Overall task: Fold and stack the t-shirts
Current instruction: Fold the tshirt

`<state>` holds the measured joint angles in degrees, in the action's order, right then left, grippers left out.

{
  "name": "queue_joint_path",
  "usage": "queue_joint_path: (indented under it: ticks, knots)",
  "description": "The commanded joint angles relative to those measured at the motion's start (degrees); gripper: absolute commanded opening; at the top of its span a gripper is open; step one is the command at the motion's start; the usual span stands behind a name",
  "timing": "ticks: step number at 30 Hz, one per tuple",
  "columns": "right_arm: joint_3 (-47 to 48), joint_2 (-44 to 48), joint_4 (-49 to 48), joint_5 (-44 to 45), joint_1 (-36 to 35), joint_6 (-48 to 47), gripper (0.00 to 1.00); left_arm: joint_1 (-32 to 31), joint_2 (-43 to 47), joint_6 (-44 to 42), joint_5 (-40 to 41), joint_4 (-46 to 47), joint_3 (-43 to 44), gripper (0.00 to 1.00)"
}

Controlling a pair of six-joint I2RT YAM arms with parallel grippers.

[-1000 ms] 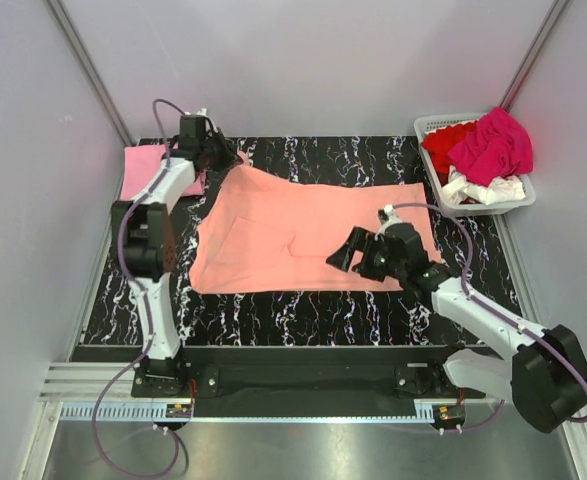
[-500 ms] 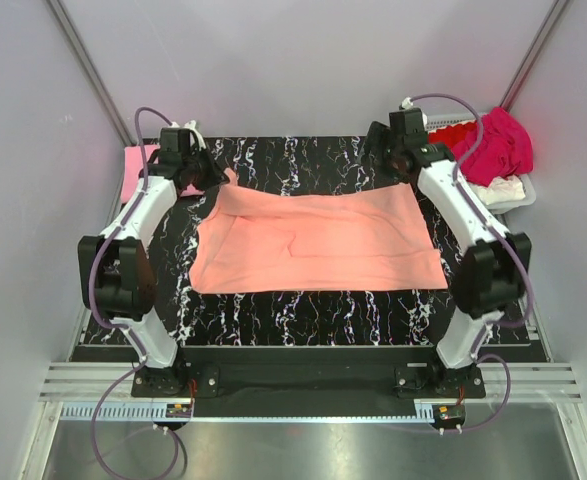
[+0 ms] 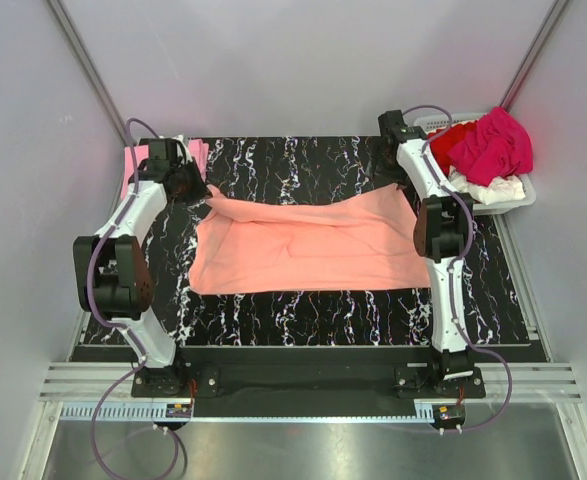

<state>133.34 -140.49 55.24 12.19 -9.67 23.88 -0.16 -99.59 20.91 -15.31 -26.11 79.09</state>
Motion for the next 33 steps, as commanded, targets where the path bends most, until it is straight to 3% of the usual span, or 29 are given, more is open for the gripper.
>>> queue_joint_path:
  ticks: [1,15,29,33]
  knots:
    - [7.1,-3.4,4.5,2.9,0.4,-1.6,0.80,1.5,0.7,-2.0,4.0,-0.6,0.5,0.00]
    - [12.5,-9.7,0.2,-1.5,2.9,-1.4,0.77,3.8,-2.1,-2.6,2.3,-3.5,2.6,0.01]
    - [18.0,-15.8,-3.5,-3.4,2.8,-1.5,0.63,3.7,-2.7,-2.4,1.2,-4.0,3.1,0.01]
    - [17.2,-16.6,-3.7,-3.2,2.6,-1.7,0.51,3.7,-2.9,-2.4,1.0,-4.0,3.4,0.01]
